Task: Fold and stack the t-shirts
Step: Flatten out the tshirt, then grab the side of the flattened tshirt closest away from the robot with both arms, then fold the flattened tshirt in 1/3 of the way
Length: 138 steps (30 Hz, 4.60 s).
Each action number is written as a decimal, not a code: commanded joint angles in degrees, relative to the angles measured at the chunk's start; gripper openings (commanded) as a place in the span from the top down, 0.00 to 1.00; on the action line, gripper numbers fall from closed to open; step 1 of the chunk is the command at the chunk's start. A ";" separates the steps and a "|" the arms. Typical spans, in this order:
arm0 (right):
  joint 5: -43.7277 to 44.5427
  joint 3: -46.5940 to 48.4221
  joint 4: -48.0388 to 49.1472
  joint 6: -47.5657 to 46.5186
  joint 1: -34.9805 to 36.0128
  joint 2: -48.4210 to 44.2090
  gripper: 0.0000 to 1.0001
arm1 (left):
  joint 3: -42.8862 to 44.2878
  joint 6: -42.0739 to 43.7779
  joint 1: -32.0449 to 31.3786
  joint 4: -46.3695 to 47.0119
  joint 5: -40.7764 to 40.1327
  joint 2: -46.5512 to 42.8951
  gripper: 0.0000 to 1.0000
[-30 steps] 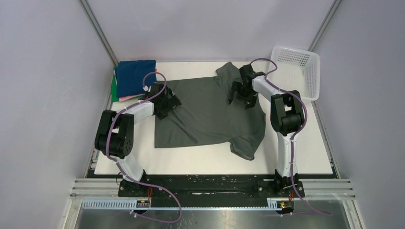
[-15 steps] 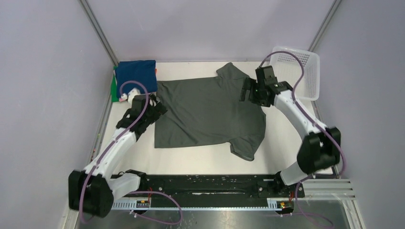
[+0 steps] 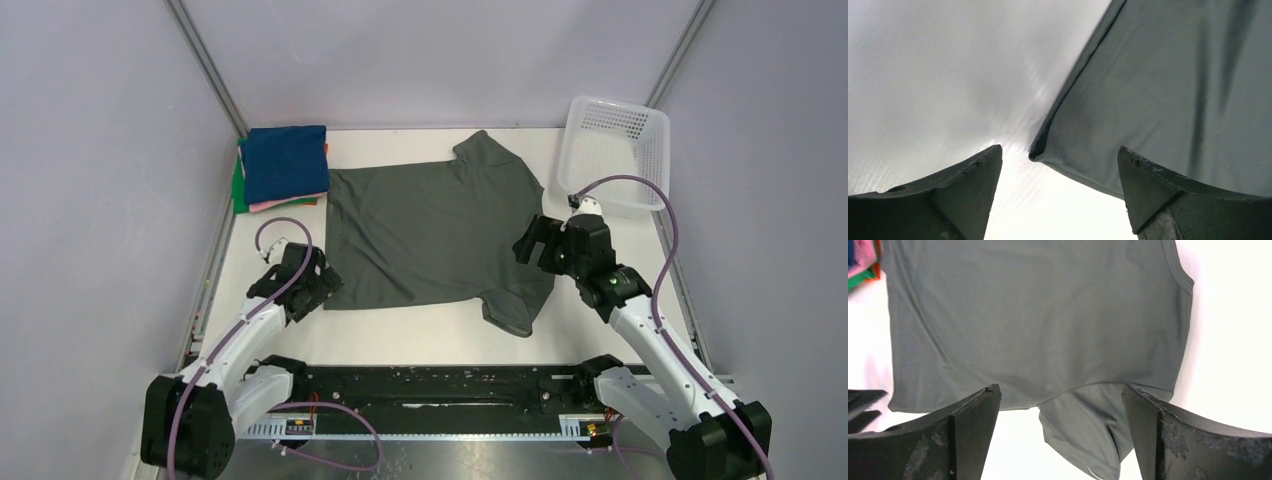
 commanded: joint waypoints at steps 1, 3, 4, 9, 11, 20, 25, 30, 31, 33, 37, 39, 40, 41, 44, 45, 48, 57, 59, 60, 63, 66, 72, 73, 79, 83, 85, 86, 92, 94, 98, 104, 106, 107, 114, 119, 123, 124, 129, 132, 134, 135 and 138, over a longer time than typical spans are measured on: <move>0.46 -0.73 6.16 1.92 0.13 -0.77 0.01 | -1.87 -2.42 0.23 0.65 3.74 2.05 0.17; 0.67 0.12 5.06 2.01 0.09 0.35 0.01 | -2.33 -2.91 0.23 -0.66 3.76 2.33 0.21; 0.53 0.38 4.75 2.07 0.09 1.11 0.01 | -2.44 -3.07 0.17 -1.17 3.95 2.27 0.23; 0.46 1.49 4.31 2.22 0.09 4.20 0.00 | -4.33 -4.73 0.12 -0.98 3.20 1.76 0.36; 0.46 1.72 4.36 2.32 0.09 5.21 0.00 | -5.33 -5.24 0.08 1.17 4.79 2.07 0.42; 1.01 1.96 4.39 2.16 0.09 6.52 0.01 | -5.38 -6.41 -0.20 4.60 5.69 6.23 0.62; 2.06 2.04 4.51 1.96 0.09 7.31 0.00 | -7.19 -7.16 -1.22 9.24 7.79 6.49 1.00; 2.11 2.13 4.74 1.70 0.09 8.51 0.01 | -6.28 -6.19 -1.15 6.04 2.19 2.74 1.00; 1.96 2.20 4.69 1.60 0.09 8.85 0.01 | -5.93 -5.88 -1.08 5.40 1.04 2.09 1.00; 0.99 2.57 4.38 1.09 0.14 9.17 0.01 | -5.12 -4.93 -0.63 4.66 -0.41 1.64 1.00; -1.23 3.32 3.52 0.71 0.18 9.96 0.01 | -3.55 -3.34 1.05 3.21 -1.57 2.84 1.00; -3.24 3.28 3.24 1.53 0.81 10.27 0.00 | -3.60 -2.96 1.52 4.02 -0.97 3.06 1.00; -3.16 3.34 2.64 1.76 1.54 10.49 0.00 | -3.55 -2.99 1.61 3.85 -1.07 2.96 1.00; -2.55 3.38 1.99 1.82 2.47 10.65 0.01 | -3.51 -2.97 1.73 3.67 -1.21 2.76 1.00; 0.60 3.20 -0.81 2.45 5.61 11.04 0.01 | -3.51 -3.05 2.08 2.80 -1.39 1.55 1.00; 1.13 2.80 -1.64 2.80 6.32 10.97 0.01 | -3.51 -2.80 2.25 2.60 -1.40 1.00 1.00; 1.63 1.19 -3.81 3.34 8.08 10.26 0.01 | -3.27 -1.75 2.76 1.55 -2.16 -0.73 1.00; 0.44 -2.76 -9.90 2.46 13.08 6.45 0.02 | -3.44 -0.60 3.51 1.60 -0.98 -1.48 1.00; 2.31 -1.98 -12.24 1.60 14.86 6.21 0.04 | -3.28 -0.56 3.57 1.64 -0.85 -1.65 1.00; 3.02 -1.82 -13.08 1.38 15.68 6.29 0.05 | -3.33 -0.53 3.60 1.58 -0.88 -1.78 1.00; 3.65 -2.33 -14.09 1.59 17.42 7.33 0.09 | -3.34 -0.56 3.68 1.62 -1.20 -2.01 1.00; 3.66 -2.68 -14.08 2.88 20.53 9.47 0.13 | -3.33 -0.51 3.68 1.62 -1.26 -1.81 1.00; 3.39 -2.74 -11.18 2.91 26.54 17.04 0.25 | -3.29 -0.73 3.77 1.79 -1.33 -1.03 1.00; 3.59 -2.93 -10.60 2.88 26.82 18.29 0.26 | -3.31 -0.73 3.78 1.80 -1.25 -1.02 1.00; 3.33 -2.93 -9.29 4.56 28.88 24.05 0.30 | -3.25 -0.85 3.90 1.53 -1.79 -1.16 1.00; 5.70 -3.09 -11.39 6.11 31.08 26.22 0.34 | -3.03 -0.95 3.94 0.42 -2.86 -1.91 1.00; 8.14 -2.76 -13.95 7.32 32.25 27.40 0.37 | -2.75 -1.05 4.03 -0.73 -3.72 -2.51 1.00; 9.08 -2.95 -14.86 7.90 32.78 27.91 0.38 | -2.68 -1.12 4.06 -1.27 -4.03 -2.96 1.00; 6.83 -4.35 -16.05 10.75 35.97 29.90 0.64 | -3.13 -2.90 4.15 -5.66 -5.83 -6.92 1.00; 7.15 -5.11 -16.68 12.04 37.38 28.68 0.76 | -3.60 -4.57 4.08 -7.55 -6.58 -8.65 1.00; 6.30 -6.86 -18.64 14.59 39.54 23.17 0.90 | -4.54 -7.12 4.16 -10.79 -6.33 -12.98 1.00; 1.94 -7.93 -25.23 17.23 42.64 13.12 0.95 | -5.33 -10.93 3.95 -16.82 -6.06 -23.64 1.00; 0.56 -8.93 -26.56 18.21 43.01 9.51 0.97 | -6.23 -12.00 3.95 -17.36 -4.64 -27.81 1.00; 0.12 -9.57 -26.69 18.31 42.99 7.87 0.98 | -6.48 -12.33 3.94 -17.38 -3.88 -29.64 1.00; 2.98 -5.49 -25.28 16.19 42.98 3.59 1.00 | -4.69 -11.42 3.97 -16.75 -0.56 -32.27 1.00; 8.75 0.43 -27.56 13.52 41.97 4.52 1.00 | -3.12 -11.37 3.95 -16.03 -1.51 -30.22 1.00; 10.26 2.90 -27.59 9.63 38.53 5.64 1.00 | -2.10 -10.92 3.95 -14.31 -2.81 -28.63 1.00; 9.72 3.31 -27.56 8.52 36.40 6.15 1.00 | -1.72 -10.51 3.97 -13.84 -3.17 -27.95 1.00; 9.63 5.76 -27.51 4.58 30.29 7.33 1.00 | 0.18 -9.88 4.05 -11.35 -4.32 -22.42 1.00; 9.83 7.35 -27.46 1.86 27.81 7.83 1.00 | 1.17 -9.92 4.05 -9.70 -4.69 -19.04 1.00; 9.66 8.26 -26.66 0.48 26.18 8.71 1.00 | 1.84 -9.91 4.03 -8.36 -4.85 -17.63 1.00; 9.53 8.50 -25.37 0.11 25.54 9.47 1.00 | 2.04 -9.92 4.10 -7.59 -4.91 -17.03 1.00; 9.17 9.81 -23.54 -0.93 23.72 11.61 1.00 | 2.98 -10.03 4.07 -6.68 -6.47 -15.45 1.00</move>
